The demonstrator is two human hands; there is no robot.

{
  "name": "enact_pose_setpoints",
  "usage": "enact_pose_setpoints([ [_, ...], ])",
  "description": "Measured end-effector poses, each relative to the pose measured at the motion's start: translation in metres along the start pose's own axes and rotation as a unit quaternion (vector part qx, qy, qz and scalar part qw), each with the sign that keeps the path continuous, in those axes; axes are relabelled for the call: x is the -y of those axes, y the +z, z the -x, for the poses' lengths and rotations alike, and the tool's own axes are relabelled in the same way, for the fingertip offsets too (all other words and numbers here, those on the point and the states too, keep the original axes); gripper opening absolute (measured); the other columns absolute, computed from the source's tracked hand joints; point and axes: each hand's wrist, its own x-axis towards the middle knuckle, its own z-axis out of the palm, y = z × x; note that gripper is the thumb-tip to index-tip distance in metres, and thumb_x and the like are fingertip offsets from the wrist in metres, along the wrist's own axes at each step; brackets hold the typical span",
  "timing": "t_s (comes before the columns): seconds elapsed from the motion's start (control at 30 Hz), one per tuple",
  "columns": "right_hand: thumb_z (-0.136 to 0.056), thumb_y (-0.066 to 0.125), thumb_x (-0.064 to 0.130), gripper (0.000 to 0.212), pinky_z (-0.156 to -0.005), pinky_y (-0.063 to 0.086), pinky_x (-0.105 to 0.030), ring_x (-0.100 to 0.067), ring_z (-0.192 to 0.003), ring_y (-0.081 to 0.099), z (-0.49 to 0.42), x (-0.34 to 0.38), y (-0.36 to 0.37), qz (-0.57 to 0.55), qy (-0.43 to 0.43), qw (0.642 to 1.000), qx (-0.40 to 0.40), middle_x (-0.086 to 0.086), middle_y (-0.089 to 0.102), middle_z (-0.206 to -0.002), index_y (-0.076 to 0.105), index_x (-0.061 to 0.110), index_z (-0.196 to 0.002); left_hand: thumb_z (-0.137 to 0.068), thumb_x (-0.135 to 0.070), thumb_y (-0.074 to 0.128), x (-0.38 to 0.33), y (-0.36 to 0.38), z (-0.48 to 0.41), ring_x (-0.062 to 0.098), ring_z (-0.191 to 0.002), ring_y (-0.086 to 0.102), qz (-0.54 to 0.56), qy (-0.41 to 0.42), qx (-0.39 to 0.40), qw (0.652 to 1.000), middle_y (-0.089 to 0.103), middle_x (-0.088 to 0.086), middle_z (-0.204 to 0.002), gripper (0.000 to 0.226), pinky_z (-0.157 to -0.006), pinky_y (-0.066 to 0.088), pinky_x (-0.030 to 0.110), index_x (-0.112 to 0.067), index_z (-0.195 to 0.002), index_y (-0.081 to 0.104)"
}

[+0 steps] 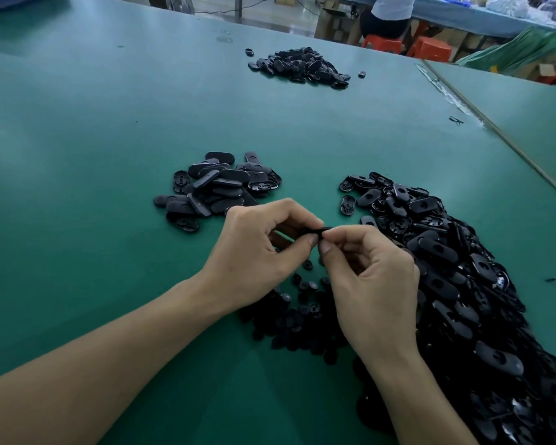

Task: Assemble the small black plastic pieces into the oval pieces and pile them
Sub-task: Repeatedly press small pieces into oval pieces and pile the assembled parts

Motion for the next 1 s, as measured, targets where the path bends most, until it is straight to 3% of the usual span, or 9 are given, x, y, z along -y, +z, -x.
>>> enact_pose_setpoints([
  [0.27, -0.087, 0.076, 0.008, 0.019, -0.068, 0.052, -0.014, -0.004, -0.076, 0.070, 0.0009, -0.0009, 0.0004, -0.016, -0.008, 1.000, -0.009, 0.013, 0.074, -0.083, 0.079, 0.026, -0.093, -0.083, -0.008, 0.074, -0.0032, -0.0014, -0.0005, 0.007, -0.075, 0.074, 0.015, -0.014, -0.002, 1.000, 0.075, -0.014, -0.084, 0.023, -0.065, 0.055, 0.017, -0.030, -0.092, 0.073],
  [0.6, -0.088, 0.073, 0.004, 0.022, -0.065, 0.046, -0.009, -0.004, -0.076, 0.067, 0.0008, 0.0002, 0.0004, -0.021, -0.015, 1.000, 0.012, 0.015, 0.072, -0.087, 0.080, 0.022, -0.099, -0.079, -0.015, 0.075, -0.0043, -0.0026, -0.0026, 0.015, -0.066, 0.068, -0.022, -0.024, -0.016, 0.999, 0.072, -0.009, -0.080, 0.018, -0.061, 0.056, 0.027, -0.029, -0.087, 0.067],
  [0.77, -0.088, 0.073, 0.008, 0.032, -0.067, 0.046, -0.010, -0.005, -0.087, 0.063, -0.0002, 0.0012, -0.0020, 0.020, -0.034, 0.999, -0.004, 0.017, 0.063, -0.097, 0.073, 0.038, -0.100, -0.080, -0.012, 0.074, -0.0071, -0.0007, -0.0021, 0.010, -0.066, 0.066, -0.049, -0.002, -0.003, 0.999, 0.070, -0.011, -0.083, 0.020, -0.060, 0.055, 0.022, -0.029, -0.088, 0.066],
  [0.9, -0.090, 0.071, 0.018, 0.034, -0.093, 0.049, -0.023, -0.001, -0.111, 0.055, -0.0026, -0.0032, -0.0051, 0.055, -0.014, 0.998, 0.001, 0.019, 0.056, -0.116, 0.068, 0.037, -0.119, -0.084, -0.009, 0.075, -0.0073, -0.0010, -0.0004, 0.007, -0.071, 0.068, -0.054, 0.008, 0.007, 0.998, 0.070, -0.011, -0.086, 0.017, -0.063, 0.056, 0.022, -0.020, -0.095, 0.069],
  [1.0, -0.094, 0.068, 0.020, 0.030, -0.100, 0.047, -0.026, 0.002, -0.115, 0.055, -0.0030, -0.0037, -0.0047, 0.055, -0.001, 0.998, 0.034, 0.023, 0.060, -0.118, 0.069, 0.033, -0.121, -0.085, -0.009, 0.074, -0.0075, -0.0017, -0.0004, 0.008, -0.073, 0.069, -0.044, 0.003, 0.008, 0.999, 0.071, -0.011, -0.087, 0.021, -0.065, 0.055, 0.020, -0.025, -0.095, 0.067],
])
